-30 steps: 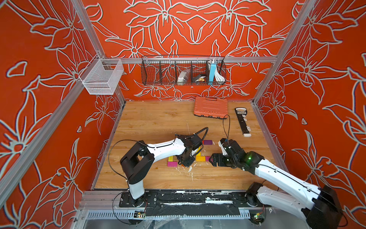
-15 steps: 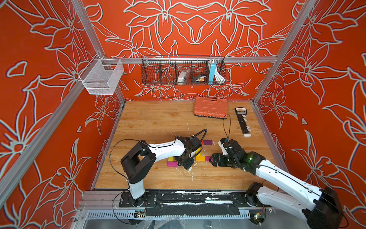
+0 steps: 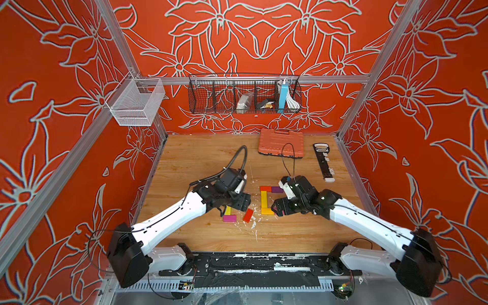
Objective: Assemble the letter c with building blocks
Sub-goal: Assemble the building block at the center of the board.
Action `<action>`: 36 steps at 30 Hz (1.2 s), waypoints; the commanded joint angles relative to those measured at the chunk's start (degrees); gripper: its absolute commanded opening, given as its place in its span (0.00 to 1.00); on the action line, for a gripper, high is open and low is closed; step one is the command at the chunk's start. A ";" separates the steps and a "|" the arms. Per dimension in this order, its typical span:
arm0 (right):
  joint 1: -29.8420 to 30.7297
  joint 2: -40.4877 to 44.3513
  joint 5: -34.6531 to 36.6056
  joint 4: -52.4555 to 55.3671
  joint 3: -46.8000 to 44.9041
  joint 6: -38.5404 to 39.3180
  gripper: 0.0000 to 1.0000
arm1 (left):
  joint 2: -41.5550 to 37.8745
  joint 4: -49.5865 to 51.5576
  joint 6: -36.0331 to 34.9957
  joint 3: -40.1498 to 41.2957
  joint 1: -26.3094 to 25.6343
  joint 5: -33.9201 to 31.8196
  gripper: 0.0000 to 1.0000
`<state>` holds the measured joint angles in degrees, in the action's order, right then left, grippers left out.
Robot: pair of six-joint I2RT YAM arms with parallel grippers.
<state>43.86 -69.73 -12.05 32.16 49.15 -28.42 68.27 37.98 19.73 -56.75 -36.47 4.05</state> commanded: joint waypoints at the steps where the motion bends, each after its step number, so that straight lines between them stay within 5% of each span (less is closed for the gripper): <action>1: 3.43 -6.14 -1.12 1.18 5.93 9.15 0.91 | -4.69 -1.37 3.98 2.91 7.47 7.00 0.90; 4: 6.45 -12.40 -0.36 2.72 11.51 14.79 0.91 | -6.90 -0.93 5.06 3.74 13.47 10.38 0.98; 18: 14.68 -31.57 2.90 8.85 25.12 28.42 0.90 | -0.98 -1.67 10.04 5.46 36.01 25.78 0.98; 36: 16.78 -39.96 8.18 7.45 28.26 22.85 0.86 | 1.43 -3.08 10.11 7.25 41.88 28.73 0.98</action>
<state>60.40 -108.16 -4.82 39.51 76.40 -4.08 69.30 35.44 29.91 -49.69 4.84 31.44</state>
